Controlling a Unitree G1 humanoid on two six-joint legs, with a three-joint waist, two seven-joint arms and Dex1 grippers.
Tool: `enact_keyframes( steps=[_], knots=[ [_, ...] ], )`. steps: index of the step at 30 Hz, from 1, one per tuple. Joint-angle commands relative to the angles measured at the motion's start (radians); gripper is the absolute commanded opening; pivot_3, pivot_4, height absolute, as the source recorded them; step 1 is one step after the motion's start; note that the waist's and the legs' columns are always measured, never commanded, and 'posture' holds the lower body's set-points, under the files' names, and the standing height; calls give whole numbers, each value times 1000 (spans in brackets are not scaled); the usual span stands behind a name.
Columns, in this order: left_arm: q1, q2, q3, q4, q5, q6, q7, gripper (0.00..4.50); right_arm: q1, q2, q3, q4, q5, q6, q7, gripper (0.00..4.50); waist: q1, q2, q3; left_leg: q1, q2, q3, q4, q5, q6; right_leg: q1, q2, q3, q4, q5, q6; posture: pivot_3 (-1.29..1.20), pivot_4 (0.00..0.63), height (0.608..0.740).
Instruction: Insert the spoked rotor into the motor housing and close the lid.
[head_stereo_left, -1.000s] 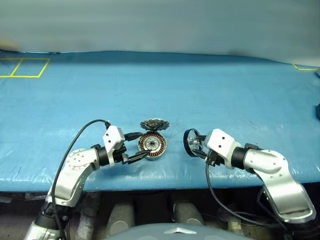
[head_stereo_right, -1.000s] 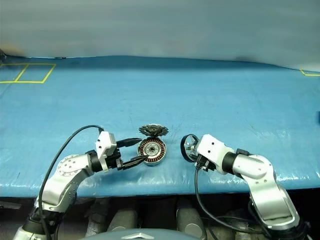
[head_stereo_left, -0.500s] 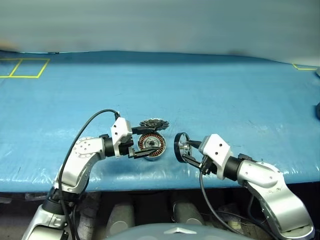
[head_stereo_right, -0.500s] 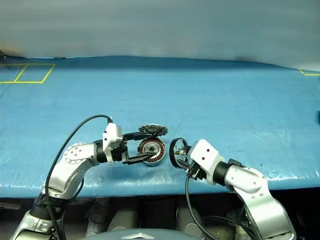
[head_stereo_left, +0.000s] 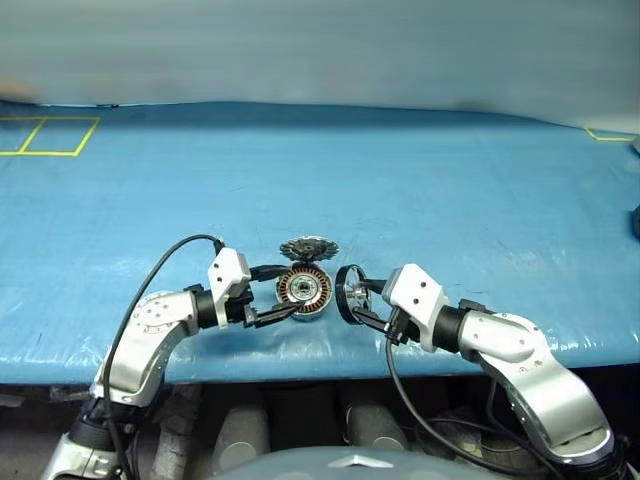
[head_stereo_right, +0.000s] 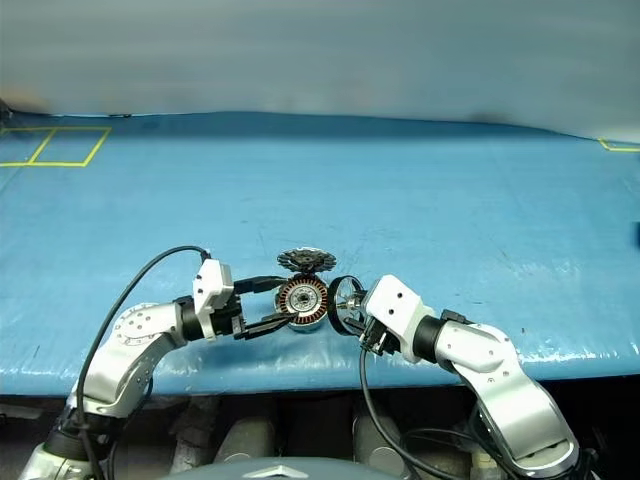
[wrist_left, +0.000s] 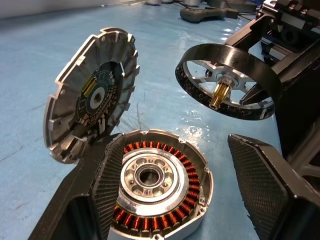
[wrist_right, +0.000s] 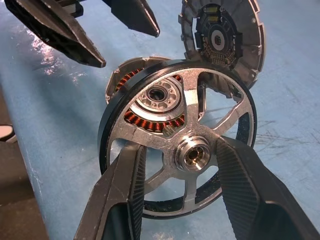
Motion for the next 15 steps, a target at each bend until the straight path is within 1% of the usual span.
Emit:
enact_keyframes(
  steps=[1,6,10,15],
  knots=[
    [12,12,34,-56,-3,-13,20,3515,-33,12,10,-13,26,-31,-3,1770,0,0,0,0,0,0,0,0,0,0,0,0,0,0,0,0,150,740],
    [22,19,42,-49,3,-14,38,3515,-88,39,52,14,41,-33,-9,1770,0,0,0,0,0,0,0,0,0,0,0,0,0,0,0,0,150,740],
    [26,23,52,-38,2,-13,44,3515,-143,85,87,36,71,-21,-13,1770,-1,0,0,0,0,1,0,0,0,0,0,0,0,0,0,0,150,740],
    [19,19,49,-36,4,-12,49,3515,-199,118,130,118,52,-45,-31,1770,0,0,0,0,0,0,0,0,0,0,0,0,0,0,-1,0,150,740]
  ],
)
